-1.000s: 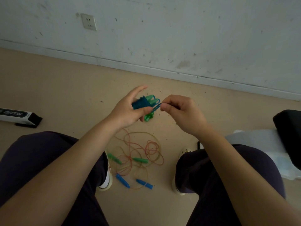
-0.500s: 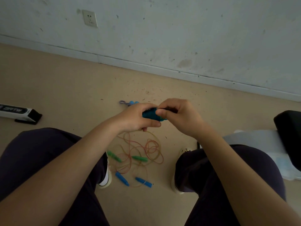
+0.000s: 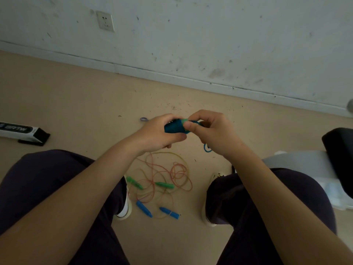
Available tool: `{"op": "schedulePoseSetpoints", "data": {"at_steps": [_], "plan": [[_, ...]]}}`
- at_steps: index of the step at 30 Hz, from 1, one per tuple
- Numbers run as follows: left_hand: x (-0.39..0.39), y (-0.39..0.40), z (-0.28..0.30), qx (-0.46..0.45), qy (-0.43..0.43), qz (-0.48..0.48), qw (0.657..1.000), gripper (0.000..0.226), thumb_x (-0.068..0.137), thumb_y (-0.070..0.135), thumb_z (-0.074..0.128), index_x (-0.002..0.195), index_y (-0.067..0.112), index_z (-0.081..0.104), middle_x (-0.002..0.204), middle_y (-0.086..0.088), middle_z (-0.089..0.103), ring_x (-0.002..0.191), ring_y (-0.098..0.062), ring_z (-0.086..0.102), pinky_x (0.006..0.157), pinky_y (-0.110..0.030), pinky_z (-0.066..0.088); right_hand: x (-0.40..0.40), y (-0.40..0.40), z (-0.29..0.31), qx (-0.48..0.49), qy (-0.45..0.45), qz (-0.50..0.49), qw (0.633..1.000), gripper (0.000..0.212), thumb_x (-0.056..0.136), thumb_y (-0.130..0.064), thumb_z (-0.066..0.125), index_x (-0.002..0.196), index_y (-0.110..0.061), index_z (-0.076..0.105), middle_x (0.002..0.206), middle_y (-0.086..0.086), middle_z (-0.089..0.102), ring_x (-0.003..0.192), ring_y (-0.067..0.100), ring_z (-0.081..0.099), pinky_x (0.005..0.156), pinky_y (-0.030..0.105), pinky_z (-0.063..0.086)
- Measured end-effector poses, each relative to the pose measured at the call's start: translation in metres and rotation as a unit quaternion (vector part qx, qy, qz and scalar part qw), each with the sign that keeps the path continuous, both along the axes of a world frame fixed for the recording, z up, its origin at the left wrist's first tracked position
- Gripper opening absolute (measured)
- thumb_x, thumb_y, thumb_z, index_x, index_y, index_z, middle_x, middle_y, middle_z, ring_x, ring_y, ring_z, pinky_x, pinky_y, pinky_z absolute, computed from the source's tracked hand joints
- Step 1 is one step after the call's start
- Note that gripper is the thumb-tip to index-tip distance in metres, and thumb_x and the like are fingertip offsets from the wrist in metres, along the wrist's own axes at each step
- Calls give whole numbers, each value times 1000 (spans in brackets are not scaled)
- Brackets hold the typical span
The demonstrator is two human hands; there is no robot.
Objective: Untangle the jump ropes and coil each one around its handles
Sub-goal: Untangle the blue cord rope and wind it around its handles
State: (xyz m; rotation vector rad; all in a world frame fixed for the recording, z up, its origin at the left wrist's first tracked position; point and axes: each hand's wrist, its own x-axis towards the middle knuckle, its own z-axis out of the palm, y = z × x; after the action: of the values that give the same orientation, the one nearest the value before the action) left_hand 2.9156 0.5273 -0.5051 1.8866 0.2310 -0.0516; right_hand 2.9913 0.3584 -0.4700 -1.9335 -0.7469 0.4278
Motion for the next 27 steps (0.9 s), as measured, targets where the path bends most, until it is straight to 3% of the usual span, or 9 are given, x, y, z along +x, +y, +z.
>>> {"op": "schedulePoseSetpoints", "data": {"at_steps": [4, 8, 12, 15, 19, 23, 27], "plan": [[-2, -2, 1, 10, 17, -72, 997, 43, 84, 15, 78, 122, 30, 64, 95, 6, 66, 68, -5, 64, 61, -23, 53, -1, 4, -3, -26, -32, 23, 999, 16, 88, -20, 72, 76, -30, 66, 67, -11, 60, 56, 0, 50, 54, 12, 38], [-3, -4, 7, -15, 37, -55, 998, 40, 73, 31, 86, 110, 27, 69, 80, 12, 67, 60, -8, 61, 53, -20, 47, 2, 6, -6, -29, -31, 20, 999, 11, 87, -23, 72, 78, -19, 71, 71, 15, 64, 61, 11, 50, 56, 28, 40], [-4, -8, 9, -30, 38, -27, 998, 42, 79, 31, 81, 118, 22, 71, 66, 12, 68, 49, -7, 56, 45, -15, 40, 3, 5, -6, -29, -54, -18, 998, 19, 85, -25, 75, 76, -10, 67, 60, 2, 54, 50, 3, 40, 49, 19, 35], [-5, -7, 10, -22, 40, -52, 998, 37, 81, 23, 81, 117, 22, 71, 70, 10, 69, 50, -5, 58, 48, -15, 43, 6, 4, -5, -28, -65, -25, 997, 20, 83, -24, 77, 75, -8, 67, 55, 1, 46, 45, 5, 34, 45, 19, 31], [-8, -9, 14, -22, 67, -96, 993, 47, 79, 14, 82, 122, 17, 65, 79, 10, 69, 55, -1, 61, 49, -15, 45, 10, 1, -9, -47, -85, -13, 995, 22, 82, -26, 78, 69, -14, 66, 50, -11, 45, 42, 5, 35, 44, 19, 30], [-10, -8, 13, -30, 71, -102, 992, 49, 78, 18, 84, 123, 13, 65, 95, -6, 75, 68, -8, 64, 57, -29, 53, 14, 1, -17, -57, -75, -14, 995, 30, 81, -30, 78, 64, -14, 59, 52, -11, 42, 47, 5, 33, 47, 23, 31], [-12, -5, 14, -30, 66, -78, 994, 40, 77, 34, 83, 114, 24, 69, 81, 1, 74, 58, -18, 57, 51, -24, 45, 18, -1, -16, -90, -72, -11, 993, 27, 85, -39, 72, 74, -16, 63, 56, -8, 44, 46, 3, 36, 44, 20, 36]]}}
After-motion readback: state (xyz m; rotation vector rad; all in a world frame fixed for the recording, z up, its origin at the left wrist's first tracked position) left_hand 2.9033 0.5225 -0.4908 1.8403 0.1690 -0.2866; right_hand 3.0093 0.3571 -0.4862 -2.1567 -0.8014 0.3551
